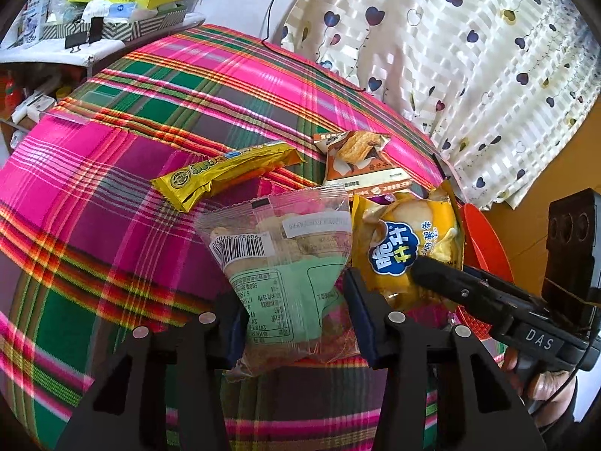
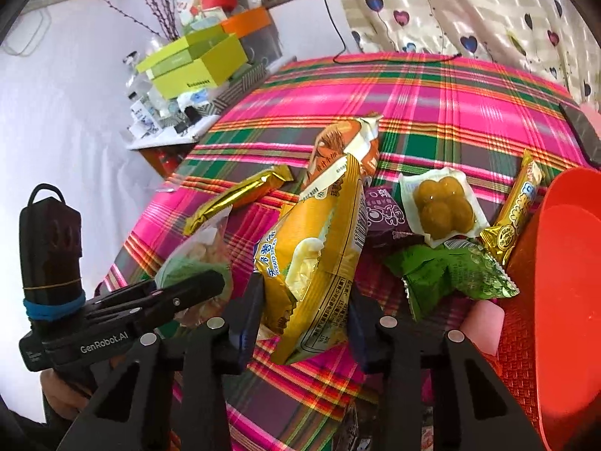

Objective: Organize snacks
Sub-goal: 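Carry both bags over the red basket and open both tools to drop them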

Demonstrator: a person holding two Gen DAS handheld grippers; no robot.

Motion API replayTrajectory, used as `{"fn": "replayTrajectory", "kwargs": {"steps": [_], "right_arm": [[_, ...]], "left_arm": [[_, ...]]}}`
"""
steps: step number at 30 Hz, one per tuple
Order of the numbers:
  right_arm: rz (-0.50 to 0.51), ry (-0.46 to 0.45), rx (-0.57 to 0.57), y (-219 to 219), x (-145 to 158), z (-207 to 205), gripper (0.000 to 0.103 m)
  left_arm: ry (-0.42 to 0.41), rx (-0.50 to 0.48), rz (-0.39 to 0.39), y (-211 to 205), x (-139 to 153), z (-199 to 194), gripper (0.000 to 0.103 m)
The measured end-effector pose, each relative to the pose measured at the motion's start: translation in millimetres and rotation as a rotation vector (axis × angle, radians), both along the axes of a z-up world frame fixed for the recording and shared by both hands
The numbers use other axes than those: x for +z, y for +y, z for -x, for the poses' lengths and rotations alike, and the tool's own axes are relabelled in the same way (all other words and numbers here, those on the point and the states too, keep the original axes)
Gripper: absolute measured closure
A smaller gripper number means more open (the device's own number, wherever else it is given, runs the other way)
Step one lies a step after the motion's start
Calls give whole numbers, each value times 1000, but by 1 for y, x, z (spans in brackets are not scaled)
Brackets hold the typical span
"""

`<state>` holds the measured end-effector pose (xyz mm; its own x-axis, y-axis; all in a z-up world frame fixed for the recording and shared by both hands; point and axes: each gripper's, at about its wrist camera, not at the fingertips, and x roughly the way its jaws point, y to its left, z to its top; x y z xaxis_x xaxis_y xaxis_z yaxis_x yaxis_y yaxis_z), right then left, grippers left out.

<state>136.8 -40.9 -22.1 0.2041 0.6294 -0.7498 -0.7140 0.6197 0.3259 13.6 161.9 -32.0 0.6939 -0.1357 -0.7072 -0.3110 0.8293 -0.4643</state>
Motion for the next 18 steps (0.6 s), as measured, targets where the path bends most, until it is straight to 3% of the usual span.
{"fn": "replayTrajectory", "kwargs": {"steps": [18], "right_arm": [[-106, -93, -36, -63, 49, 33, 66]], "left_arm": [[-93, -67, -79, -46, 49, 12, 55]]}}
